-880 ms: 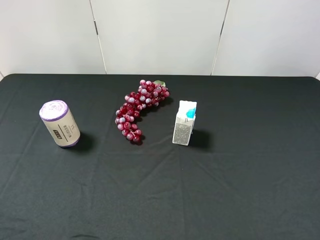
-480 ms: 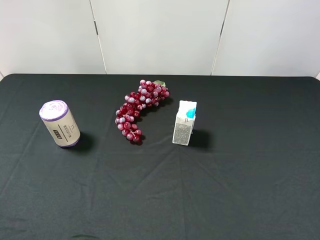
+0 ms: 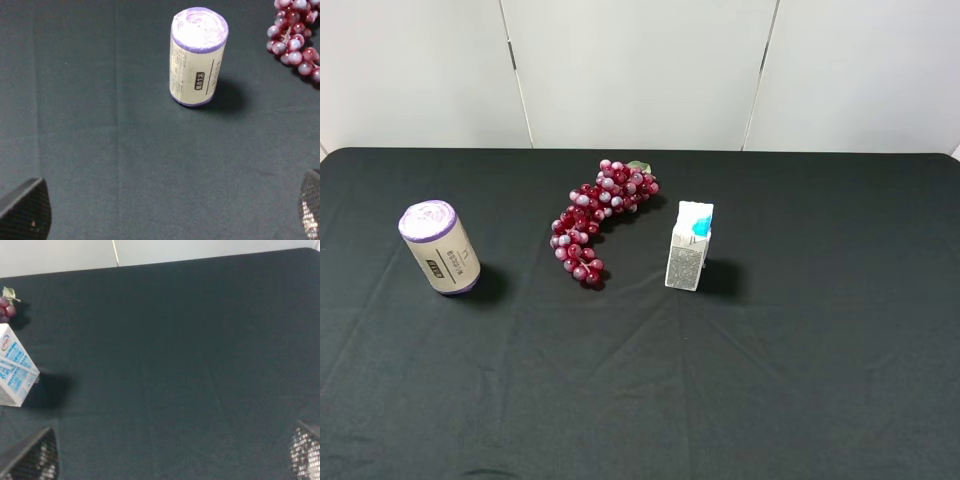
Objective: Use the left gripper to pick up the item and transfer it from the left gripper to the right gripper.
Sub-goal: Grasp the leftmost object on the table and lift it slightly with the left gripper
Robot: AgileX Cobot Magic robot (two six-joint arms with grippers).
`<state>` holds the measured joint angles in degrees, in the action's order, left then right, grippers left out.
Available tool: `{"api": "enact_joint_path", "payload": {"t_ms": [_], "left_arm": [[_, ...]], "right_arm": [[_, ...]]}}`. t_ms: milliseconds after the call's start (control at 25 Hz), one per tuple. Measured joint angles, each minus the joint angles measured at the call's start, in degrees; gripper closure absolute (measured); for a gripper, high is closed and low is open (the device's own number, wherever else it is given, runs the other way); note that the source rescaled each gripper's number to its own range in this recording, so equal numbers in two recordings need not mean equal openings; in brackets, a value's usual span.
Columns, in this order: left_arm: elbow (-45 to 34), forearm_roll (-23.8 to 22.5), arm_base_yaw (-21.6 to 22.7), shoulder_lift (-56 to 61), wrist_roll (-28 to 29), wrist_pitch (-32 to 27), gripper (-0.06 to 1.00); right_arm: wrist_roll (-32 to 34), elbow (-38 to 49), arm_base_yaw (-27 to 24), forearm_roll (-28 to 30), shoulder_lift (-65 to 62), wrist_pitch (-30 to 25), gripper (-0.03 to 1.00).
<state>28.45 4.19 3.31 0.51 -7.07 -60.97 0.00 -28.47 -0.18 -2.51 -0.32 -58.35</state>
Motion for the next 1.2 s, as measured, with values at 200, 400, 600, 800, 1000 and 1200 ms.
{"api": "enact_joint_path", "payload": {"t_ms": [200, 400, 600, 800, 1000, 1200], "left_arm": [[0.0, 0.0, 0.0, 0.0, 0.0, 0.0, -0.02], [0.0, 0.0, 0.0, 0.0, 0.0, 0.0, -0.02], [0.0, 0.0, 0.0, 0.0, 0.0, 0.0, -0.04], [2.82, -0.12, 0.0, -2.06, 0.0, 0.01, -0.05], [9.93, -0.41, 0.0, -11.96, 0.0, -0.6, -0.05], [19.95, -0.41, -0.09, -24.96, 0.07, -2.37, -0.05]], "right_arm": [[0.0, 0.0, 0.0, 0.0, 0.0, 0.0, -0.03], [0.0, 0.0, 0.0, 0.0, 0.0, 0.0, -0.03], [0.0, 0.0, 0.0, 0.0, 0.0, 0.07, -0.03], [0.0, 0.0, 0.0, 0.0, 0.0, 0.07, -0.03], [0.0, 0.0, 0.0, 0.0, 0.0, 0.07, -0.03], [0.0, 0.0, 0.0, 0.0, 0.0, 0.07, -0.03]]}}
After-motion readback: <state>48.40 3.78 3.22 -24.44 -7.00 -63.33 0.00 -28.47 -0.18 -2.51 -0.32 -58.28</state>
